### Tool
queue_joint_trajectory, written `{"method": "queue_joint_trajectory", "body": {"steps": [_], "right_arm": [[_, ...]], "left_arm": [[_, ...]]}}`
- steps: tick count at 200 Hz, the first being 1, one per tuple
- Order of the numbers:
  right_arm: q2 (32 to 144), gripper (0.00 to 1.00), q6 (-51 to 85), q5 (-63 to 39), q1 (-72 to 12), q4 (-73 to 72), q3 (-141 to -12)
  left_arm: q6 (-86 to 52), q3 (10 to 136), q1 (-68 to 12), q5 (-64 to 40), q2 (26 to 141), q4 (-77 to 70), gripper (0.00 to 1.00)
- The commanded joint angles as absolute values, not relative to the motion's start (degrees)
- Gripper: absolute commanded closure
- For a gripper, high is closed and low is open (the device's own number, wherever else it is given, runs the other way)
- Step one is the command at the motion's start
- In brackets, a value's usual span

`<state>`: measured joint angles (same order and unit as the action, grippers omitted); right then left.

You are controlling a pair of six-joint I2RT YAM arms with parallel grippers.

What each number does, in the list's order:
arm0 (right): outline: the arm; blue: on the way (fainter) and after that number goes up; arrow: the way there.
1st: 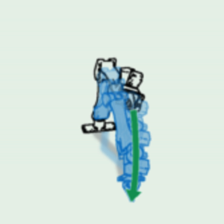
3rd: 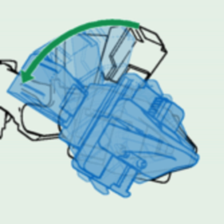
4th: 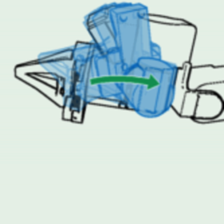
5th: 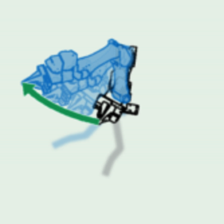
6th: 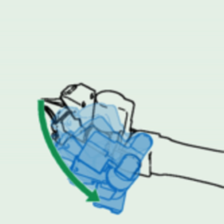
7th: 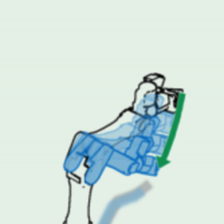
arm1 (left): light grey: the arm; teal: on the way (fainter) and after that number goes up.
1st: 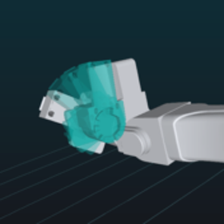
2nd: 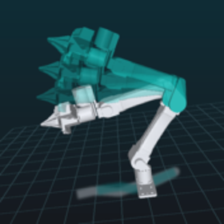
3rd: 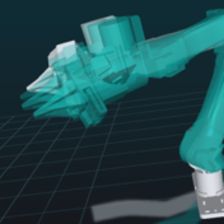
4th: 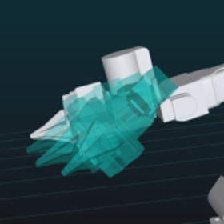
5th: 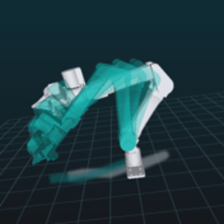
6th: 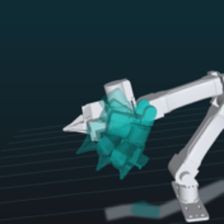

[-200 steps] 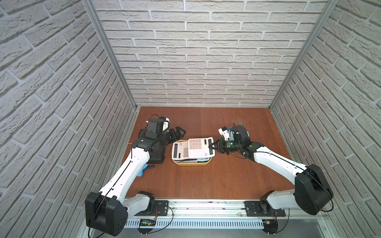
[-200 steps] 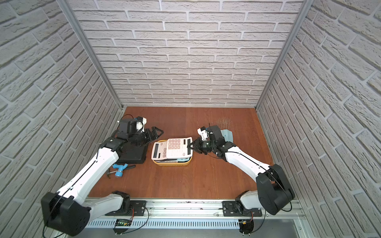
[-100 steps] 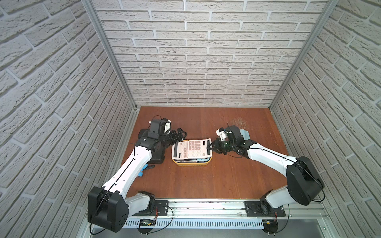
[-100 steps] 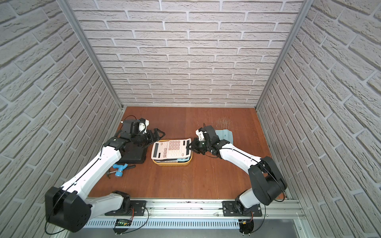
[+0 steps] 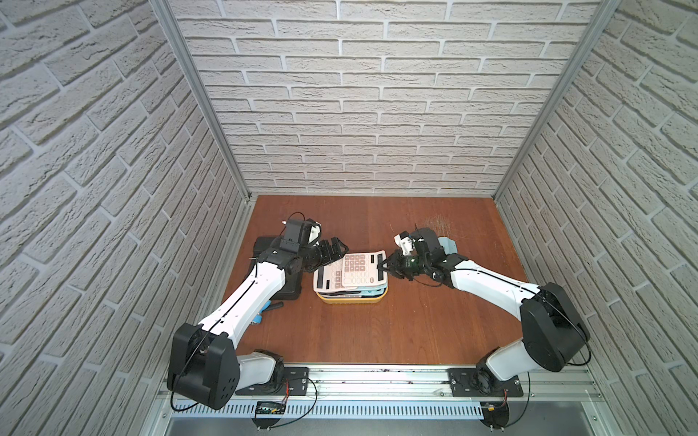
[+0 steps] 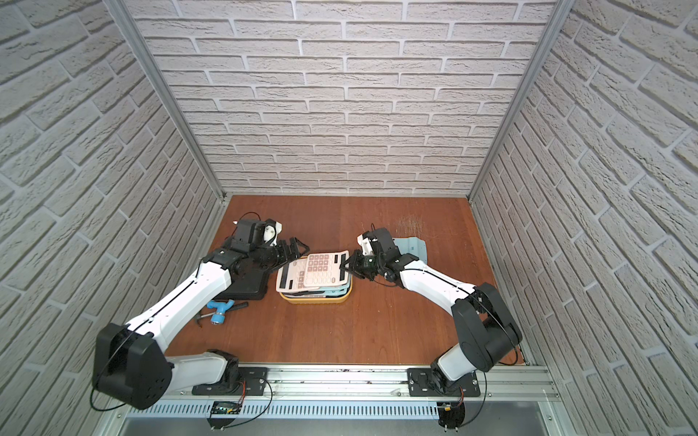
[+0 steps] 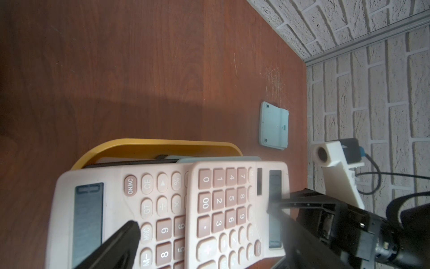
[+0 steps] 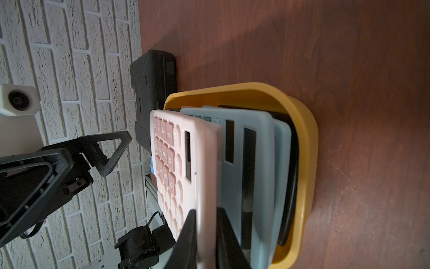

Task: Put the calculator in the storage box
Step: Place the calculator in the storage box.

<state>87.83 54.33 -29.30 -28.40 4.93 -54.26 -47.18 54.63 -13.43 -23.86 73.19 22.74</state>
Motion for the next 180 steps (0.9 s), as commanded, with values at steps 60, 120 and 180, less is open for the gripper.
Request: {"method": "queue_joint_trajectory", "body": {"steps": [60,120,180], "right_arm": [[86.8,0.62,50.8,-28.0,-28.7,7.7,-57.5],[84.6,0.19,46.5,-25.0,-27.9,15.5,-59.9],[79.7,0.00,40.4,-23.8,-25.4,23.4,-63.0]], "left_arm": [[-47.1,55.1,-13.8,-24.1,72.2,21.2,0.02],[-47.9,56.0,-14.3,-23.3,72.3,21.2,0.02],[-46.7,60.9,-15.8,-22.6,75.0,22.1,0.02]]}}
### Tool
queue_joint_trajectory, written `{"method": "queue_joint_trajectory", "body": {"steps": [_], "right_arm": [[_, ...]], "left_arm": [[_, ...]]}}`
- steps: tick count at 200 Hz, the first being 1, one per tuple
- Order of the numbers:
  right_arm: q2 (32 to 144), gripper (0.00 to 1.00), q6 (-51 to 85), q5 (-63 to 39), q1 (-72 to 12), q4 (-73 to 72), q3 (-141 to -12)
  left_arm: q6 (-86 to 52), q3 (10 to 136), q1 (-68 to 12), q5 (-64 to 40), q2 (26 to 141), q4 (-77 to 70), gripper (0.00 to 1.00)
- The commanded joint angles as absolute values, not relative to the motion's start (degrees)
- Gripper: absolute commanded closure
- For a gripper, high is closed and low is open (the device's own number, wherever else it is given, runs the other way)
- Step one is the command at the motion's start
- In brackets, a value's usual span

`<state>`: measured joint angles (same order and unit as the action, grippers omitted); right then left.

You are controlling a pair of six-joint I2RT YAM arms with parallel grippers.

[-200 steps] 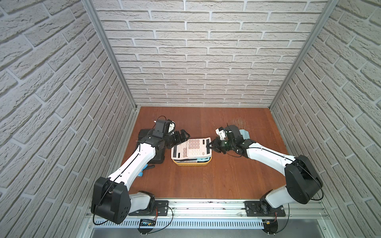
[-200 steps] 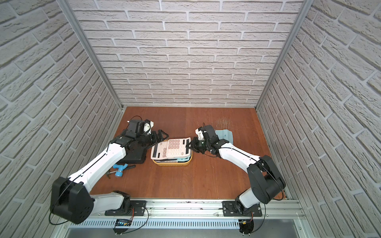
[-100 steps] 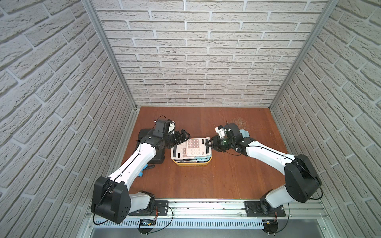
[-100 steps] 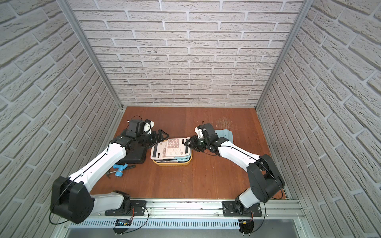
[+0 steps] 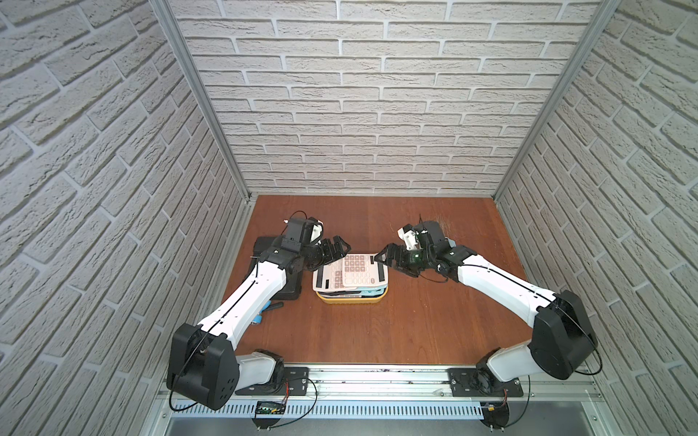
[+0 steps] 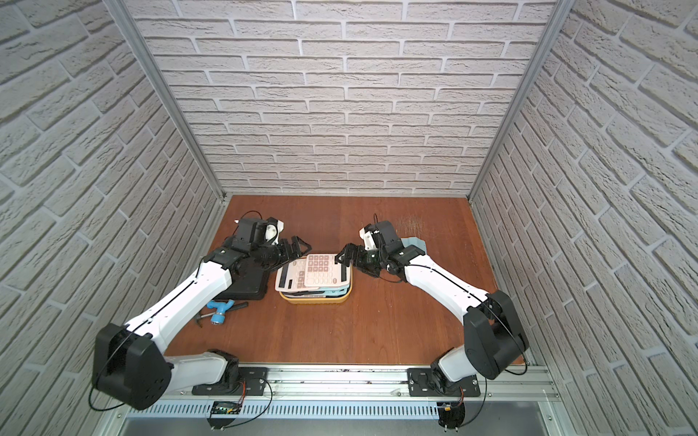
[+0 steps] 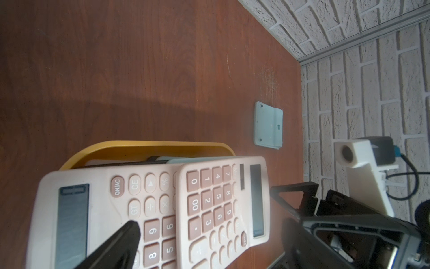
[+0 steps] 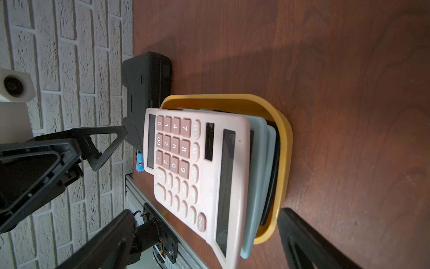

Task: Put the calculator in the storage box
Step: Place the calculator in the storage box.

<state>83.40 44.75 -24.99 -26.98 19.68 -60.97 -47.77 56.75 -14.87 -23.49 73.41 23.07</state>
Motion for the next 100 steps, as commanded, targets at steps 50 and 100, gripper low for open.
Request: {"method": "queue_joint_trajectory", "body": {"steps": [50,100], "right_arm": [[76.0,0.00,32.0,-24.2,-17.0,25.1,-61.4],[74.5,0.00,34.1,-23.4,-6.6,22.5,-58.1]], "left_arm": [[-41.4,75.3,-18.3,-21.3,87.2,25.8,0.02],[-36.3,96.5,-20.1,-27.2,105.6,28.5,0.02]]}}
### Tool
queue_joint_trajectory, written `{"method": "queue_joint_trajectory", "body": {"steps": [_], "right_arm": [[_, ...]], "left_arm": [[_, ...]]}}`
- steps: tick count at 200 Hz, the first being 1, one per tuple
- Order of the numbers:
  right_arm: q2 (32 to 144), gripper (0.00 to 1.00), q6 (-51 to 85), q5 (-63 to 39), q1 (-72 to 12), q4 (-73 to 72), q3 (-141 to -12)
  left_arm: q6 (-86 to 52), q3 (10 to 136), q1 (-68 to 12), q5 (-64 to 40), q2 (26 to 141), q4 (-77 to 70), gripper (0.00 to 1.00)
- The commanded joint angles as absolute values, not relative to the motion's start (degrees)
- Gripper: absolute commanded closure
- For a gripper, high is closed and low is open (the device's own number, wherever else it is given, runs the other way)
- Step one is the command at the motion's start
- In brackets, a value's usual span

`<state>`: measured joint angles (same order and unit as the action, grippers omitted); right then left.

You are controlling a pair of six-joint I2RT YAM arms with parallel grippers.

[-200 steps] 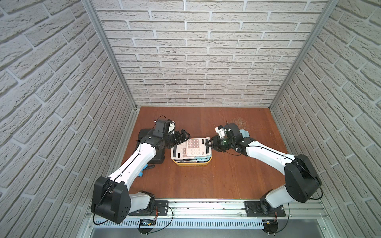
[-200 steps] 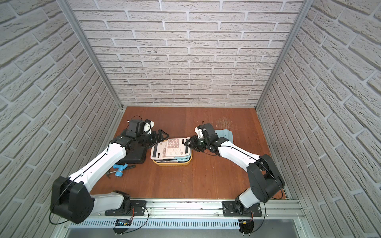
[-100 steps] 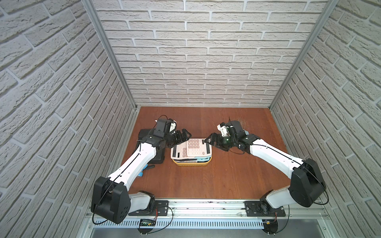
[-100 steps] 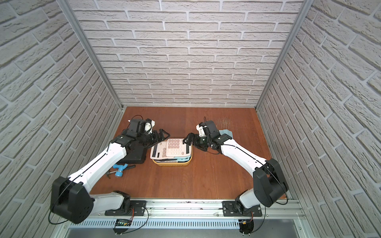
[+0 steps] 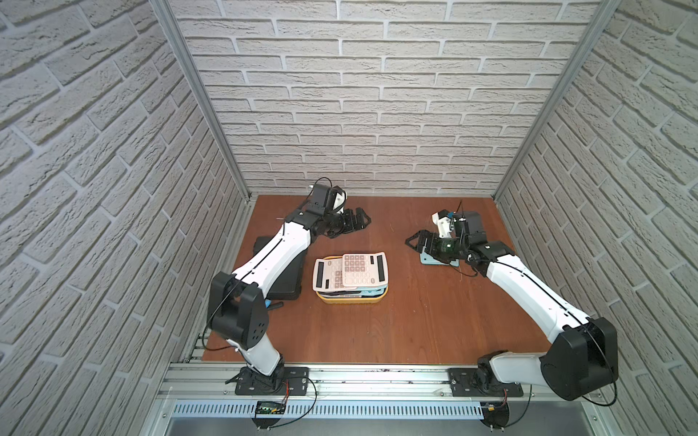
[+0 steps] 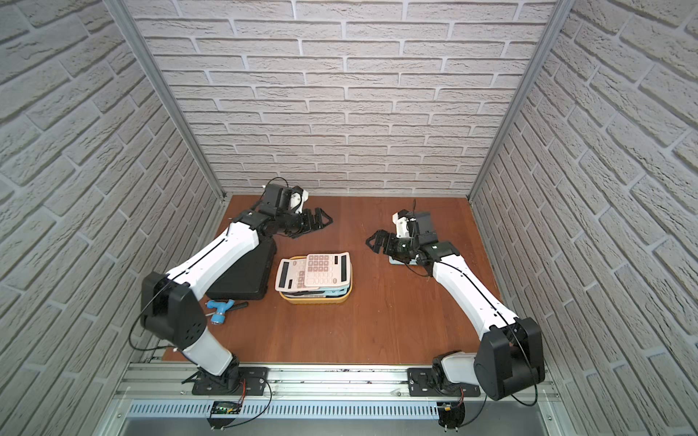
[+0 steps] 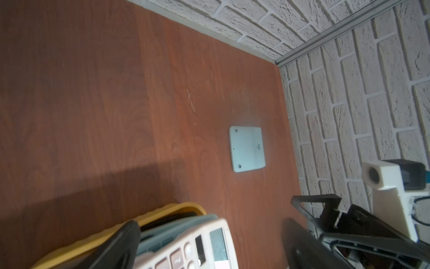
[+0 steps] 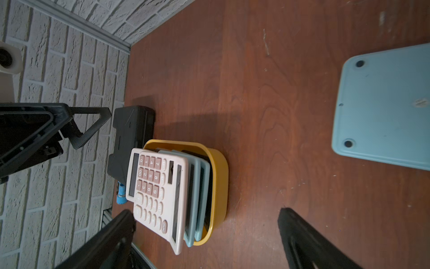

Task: Put the calculator in the storage box
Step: Pick up the calculator at the center of the board.

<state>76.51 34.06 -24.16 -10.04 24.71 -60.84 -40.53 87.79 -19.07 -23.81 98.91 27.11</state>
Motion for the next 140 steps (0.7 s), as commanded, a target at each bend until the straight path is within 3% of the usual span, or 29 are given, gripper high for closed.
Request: {"method": "queue_joint_trajectory", "body": {"steps": [1,77,140], "right_arm": [[74.4,0.00,34.2,-23.3,-6.4,22.3,-57.9],[72.1,0.00,44.7,-19.1,2.7,6.5,-38.0],[80.3,0.00,52.1,-18.8,4.4,-8.7,-31.9]], "left_arm": [[-36.2,96.9,-20.2,-27.4,106.0,28.5,0.02],[-39.6,119.3,-24.3,-34.3,130.6,23.1,0.02],[-49.4,136.3,-27.9,-34.4,148.7,10.4,0.02]]}}
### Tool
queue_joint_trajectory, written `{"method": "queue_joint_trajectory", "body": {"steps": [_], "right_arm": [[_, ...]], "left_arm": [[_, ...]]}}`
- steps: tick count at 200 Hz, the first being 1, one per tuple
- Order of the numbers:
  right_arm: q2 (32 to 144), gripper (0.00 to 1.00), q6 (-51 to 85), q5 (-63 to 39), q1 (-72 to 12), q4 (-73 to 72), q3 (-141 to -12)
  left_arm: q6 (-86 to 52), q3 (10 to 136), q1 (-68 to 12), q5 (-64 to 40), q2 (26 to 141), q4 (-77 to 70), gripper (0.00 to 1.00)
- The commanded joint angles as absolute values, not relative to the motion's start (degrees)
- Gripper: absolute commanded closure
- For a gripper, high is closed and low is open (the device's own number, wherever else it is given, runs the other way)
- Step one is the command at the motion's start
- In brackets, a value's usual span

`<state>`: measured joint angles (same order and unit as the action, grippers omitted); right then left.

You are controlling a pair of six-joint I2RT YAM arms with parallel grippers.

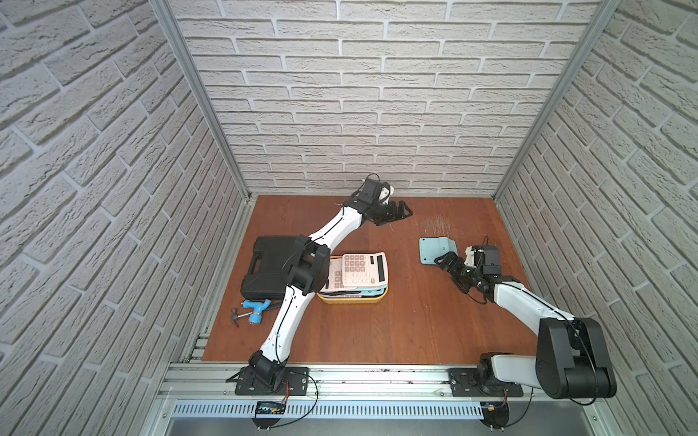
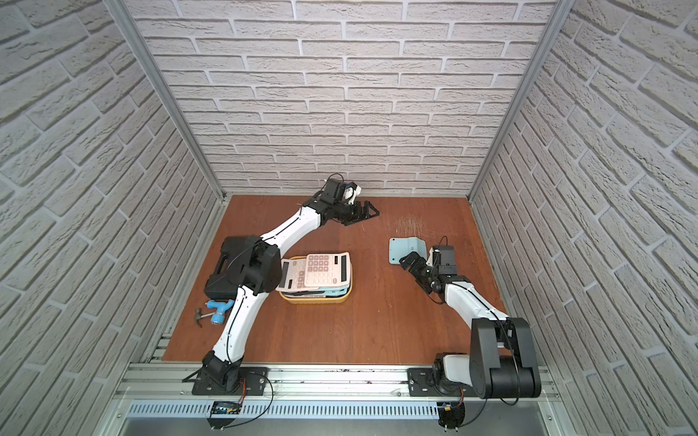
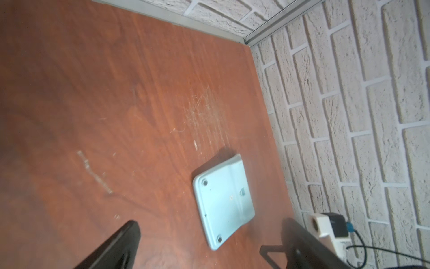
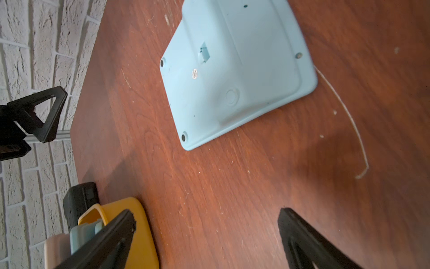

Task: Put the calculator in the storage box
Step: Pick up the calculator at the center of the board.

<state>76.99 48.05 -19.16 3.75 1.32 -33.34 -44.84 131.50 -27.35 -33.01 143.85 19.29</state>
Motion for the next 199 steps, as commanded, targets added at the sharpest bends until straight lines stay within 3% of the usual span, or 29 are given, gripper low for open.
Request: {"method": "queue_joint_trajectory", "body": {"steps": [1,53,105,158,199], "right_arm": [[80.5,0.00,52.2,-18.8,4.4,-9.0,-31.8],[90.5,0.04,58.0,-18.8,4.7,-20.2,-30.8],[97.9,0.19,62.1,-16.1,5.2,-32.5,-30.0],[109.6,0.48,70.8,-20.2,7.1,-53.7,-29.6],[112.9,0.68,72.5,-20.7,7.5,-59.7,-30.4]], "left_arm": [[-49.6,136.5,-27.9,-34.5,149.0,10.2,0.02],[-52.2,140.6,-29.8,-31.9,155.3,7.4,0.02],[-52.8,141.7,-31.1,-29.4,157.8,5.5,0.02],[-53.8,141.6,-31.1,-29.3,158.4,4.1,0.02],[-53.7,141.3,-31.0,-30.0,158.2,4.5,0.02]]}}
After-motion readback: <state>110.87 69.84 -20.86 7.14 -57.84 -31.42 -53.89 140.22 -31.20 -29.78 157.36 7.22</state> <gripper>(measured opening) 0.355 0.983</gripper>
